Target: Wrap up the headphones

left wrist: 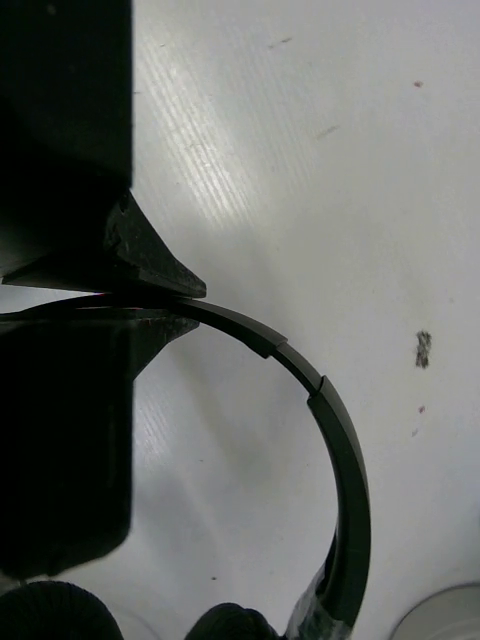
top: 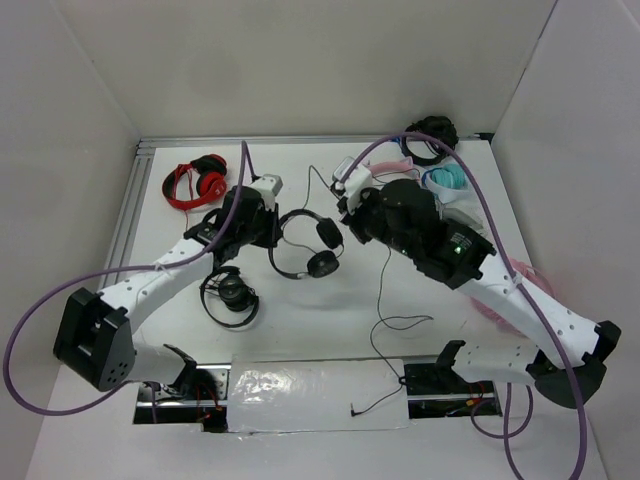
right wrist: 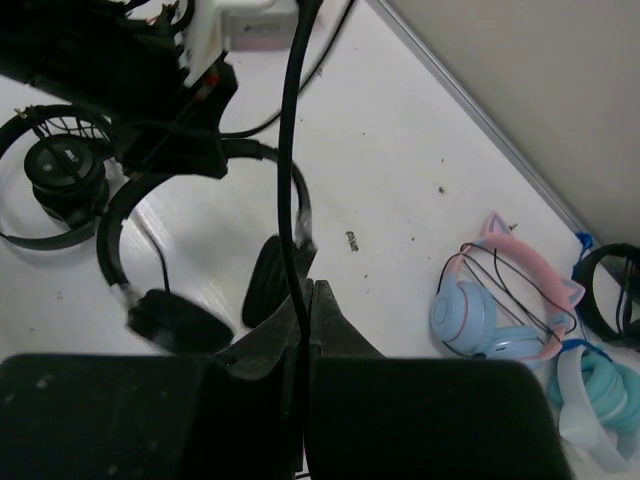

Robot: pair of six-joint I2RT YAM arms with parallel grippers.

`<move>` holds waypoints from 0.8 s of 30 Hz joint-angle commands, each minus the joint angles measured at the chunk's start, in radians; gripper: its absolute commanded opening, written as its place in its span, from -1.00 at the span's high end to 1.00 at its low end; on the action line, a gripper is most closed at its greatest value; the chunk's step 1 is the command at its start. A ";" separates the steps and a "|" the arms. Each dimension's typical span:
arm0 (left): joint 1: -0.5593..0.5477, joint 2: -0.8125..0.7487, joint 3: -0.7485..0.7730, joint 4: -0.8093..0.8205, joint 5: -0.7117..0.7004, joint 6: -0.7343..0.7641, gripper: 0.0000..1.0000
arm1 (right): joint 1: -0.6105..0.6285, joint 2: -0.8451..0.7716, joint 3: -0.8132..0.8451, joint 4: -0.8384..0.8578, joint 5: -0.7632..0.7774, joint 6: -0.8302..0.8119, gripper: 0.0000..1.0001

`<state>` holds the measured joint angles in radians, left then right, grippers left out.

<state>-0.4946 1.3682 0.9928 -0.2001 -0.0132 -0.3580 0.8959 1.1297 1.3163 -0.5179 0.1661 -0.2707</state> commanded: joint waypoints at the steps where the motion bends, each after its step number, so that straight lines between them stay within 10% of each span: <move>1: -0.059 -0.105 -0.037 0.191 0.061 0.129 1.00 | -0.081 0.001 0.044 -0.042 -0.193 -0.088 1.00; 14: -0.234 -0.385 -0.227 0.274 0.235 0.246 1.00 | -0.448 0.206 0.044 0.073 -0.293 0.120 1.00; 24: -0.242 -0.535 -0.157 0.251 0.297 0.137 1.00 | -0.511 0.222 -0.317 0.464 -0.548 0.246 1.00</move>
<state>-0.7303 0.8394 0.7658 -0.0177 0.2710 -0.1516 0.3794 1.4006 1.0695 -0.2703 -0.2577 -0.1024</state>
